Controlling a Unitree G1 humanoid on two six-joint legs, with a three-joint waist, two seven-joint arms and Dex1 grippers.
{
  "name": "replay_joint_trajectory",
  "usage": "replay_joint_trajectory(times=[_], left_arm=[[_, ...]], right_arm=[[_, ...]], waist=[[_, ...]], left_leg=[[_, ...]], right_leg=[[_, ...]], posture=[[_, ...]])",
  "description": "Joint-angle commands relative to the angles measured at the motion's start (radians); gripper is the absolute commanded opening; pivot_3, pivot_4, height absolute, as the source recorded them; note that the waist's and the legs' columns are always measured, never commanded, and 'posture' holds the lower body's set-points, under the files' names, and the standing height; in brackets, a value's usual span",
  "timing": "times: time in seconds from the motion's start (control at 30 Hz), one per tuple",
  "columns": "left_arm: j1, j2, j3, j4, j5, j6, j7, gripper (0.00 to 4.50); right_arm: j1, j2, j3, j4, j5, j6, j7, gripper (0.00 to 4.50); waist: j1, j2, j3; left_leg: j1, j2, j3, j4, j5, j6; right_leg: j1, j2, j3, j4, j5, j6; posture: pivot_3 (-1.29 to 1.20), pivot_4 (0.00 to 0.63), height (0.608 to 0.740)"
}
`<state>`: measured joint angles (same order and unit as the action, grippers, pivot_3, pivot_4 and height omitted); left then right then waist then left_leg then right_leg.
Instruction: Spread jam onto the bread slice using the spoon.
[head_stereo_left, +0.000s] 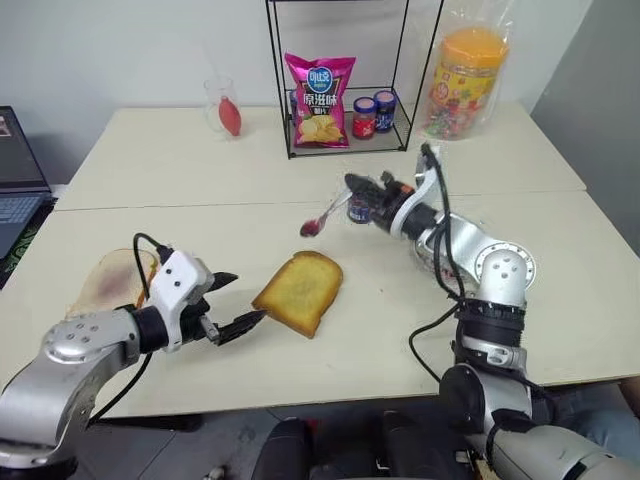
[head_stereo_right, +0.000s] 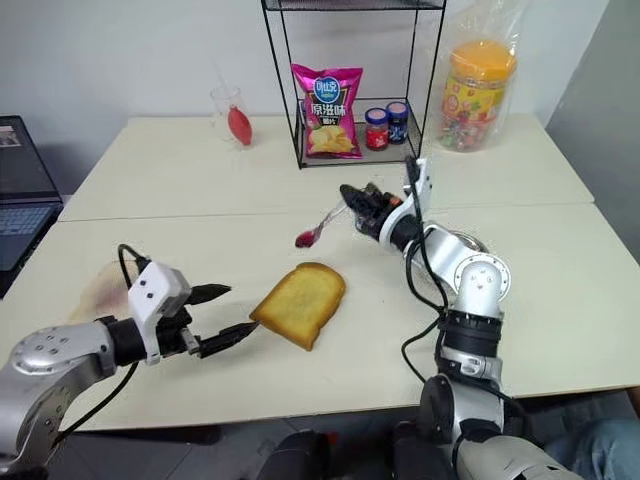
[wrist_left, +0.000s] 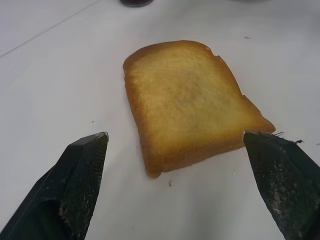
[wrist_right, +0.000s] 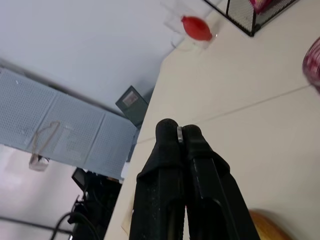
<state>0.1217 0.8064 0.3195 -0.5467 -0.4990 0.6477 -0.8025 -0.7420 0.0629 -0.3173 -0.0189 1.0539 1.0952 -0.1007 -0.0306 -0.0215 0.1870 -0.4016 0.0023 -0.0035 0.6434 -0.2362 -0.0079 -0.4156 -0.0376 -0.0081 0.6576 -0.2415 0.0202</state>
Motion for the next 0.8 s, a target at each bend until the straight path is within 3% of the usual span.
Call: replay_joint_trajectory(times=[0.03, 0.2, 0.57, 0.8], left_arm=[[0.089, 0.001, 0.05, -0.014, 0.034, -0.086, -0.024, 4.5], [0.194, -0.051, 0.054, -0.008, 0.077, -0.173, -0.001, 4.5], [0.153, -0.06, -0.009, -0.025, 0.093, -0.188, 0.027, 4.5], [0.141, -0.059, -0.036, -0.027, 0.096, -0.196, 0.028, 4.5]], right_arm=[[0.032, 0.001, 0.083, -0.069, -0.039, -0.04, 0.062, 0.03], [0.081, -0.023, 0.265, -0.007, -0.205, -0.15, 0.217, 0.03], [0.088, 0.009, 0.372, 0.087, -0.343, -0.245, 0.339, 0.03], [0.112, -0.066, 0.489, 0.011, -0.478, -0.368, 0.477, 0.03]], waist=[[-0.002, 0.0, 0.0], [-0.002, 0.0, 0.0], [0.001, 0.0, 0.0], [-0.001, 0.0, 0.0]], left_leg=[[0.0, 0.001, 0.001, 0.0, 0.0, 0.0], [0.001, 0.002, 0.003, 0.0, 0.0, 0.0], [0.0, 0.005, 0.004, 0.0, 0.0, 0.0], [0.0, 0.006, 0.004, 0.0, 0.0, 0.0]], right_leg=[[0.0, 0.0, 0.0, 0.0, -0.001, 0.001], [-0.001, 0.001, 0.0, -0.001, -0.001, 0.001], [-0.003, 0.003, 0.0, 0.0, 0.0, 0.0], [-0.004, 0.004, 0.0, 0.0, 0.0, 0.0]], posture=[[0.0, 0.15, 0.74], [0.0, 0.15, 0.74], [0.0, 0.15, 0.74], [0.0, 0.15, 0.74]])
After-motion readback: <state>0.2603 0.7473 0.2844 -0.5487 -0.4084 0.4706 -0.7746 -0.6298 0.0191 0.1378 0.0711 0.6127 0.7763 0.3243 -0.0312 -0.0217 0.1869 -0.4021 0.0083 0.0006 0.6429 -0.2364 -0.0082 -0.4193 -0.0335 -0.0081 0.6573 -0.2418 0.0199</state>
